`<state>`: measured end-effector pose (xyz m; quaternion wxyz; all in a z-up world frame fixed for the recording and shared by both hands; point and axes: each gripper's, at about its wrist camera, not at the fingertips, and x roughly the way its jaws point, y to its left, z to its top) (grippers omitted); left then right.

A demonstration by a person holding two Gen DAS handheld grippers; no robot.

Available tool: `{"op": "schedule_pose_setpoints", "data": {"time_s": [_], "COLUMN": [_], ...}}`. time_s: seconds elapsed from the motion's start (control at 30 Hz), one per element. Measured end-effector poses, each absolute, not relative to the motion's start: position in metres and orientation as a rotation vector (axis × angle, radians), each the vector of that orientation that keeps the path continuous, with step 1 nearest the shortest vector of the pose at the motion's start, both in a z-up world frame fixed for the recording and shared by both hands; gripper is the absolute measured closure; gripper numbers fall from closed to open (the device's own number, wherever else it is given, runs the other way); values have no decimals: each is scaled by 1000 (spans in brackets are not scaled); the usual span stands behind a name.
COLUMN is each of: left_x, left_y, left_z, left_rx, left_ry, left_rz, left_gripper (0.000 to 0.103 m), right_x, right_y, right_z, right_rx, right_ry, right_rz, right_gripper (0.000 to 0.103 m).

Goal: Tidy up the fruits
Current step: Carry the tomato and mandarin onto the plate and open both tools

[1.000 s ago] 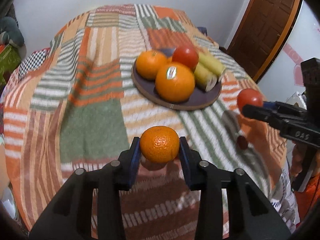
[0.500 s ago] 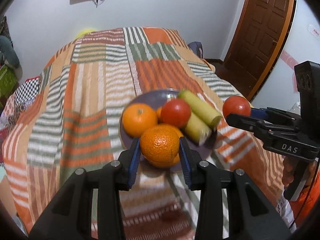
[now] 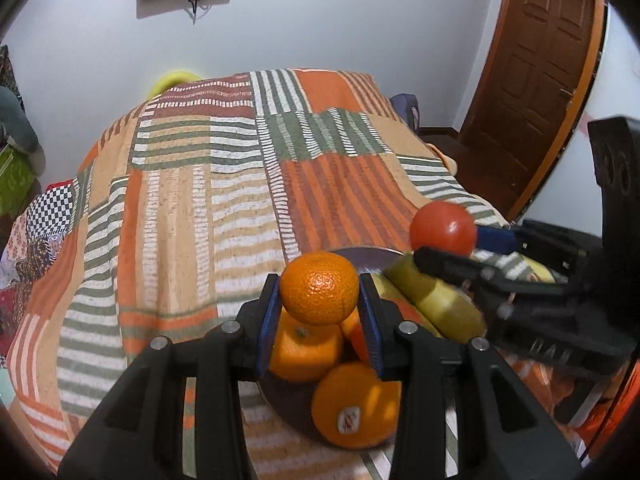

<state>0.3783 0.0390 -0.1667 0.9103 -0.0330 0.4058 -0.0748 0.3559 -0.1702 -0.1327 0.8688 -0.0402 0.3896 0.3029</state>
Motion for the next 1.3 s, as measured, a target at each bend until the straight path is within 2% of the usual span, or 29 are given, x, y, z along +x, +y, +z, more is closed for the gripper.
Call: {"op": "schedule_pose_setpoints", "data": {"time_s": [0.6,0.73,1.3], "left_x": [437,438,425], "left_y": [41,50,63], "left_z": [-227,-228,-215], "left_rx": [-98,-149,-68], "left_ry": [988,989,922], "left_rz": [-207,-199,-108], "left_gripper": [66,56,56], "right_x": [389,391,400], "right_y": [-158,-156,-137], "right_z": [-166,-169,-182], "right_rx": [-128,-126,-136], "right_ry": [885,900,969], "right_rz": [651,671,736], "right_gripper": [61,61,60]}}
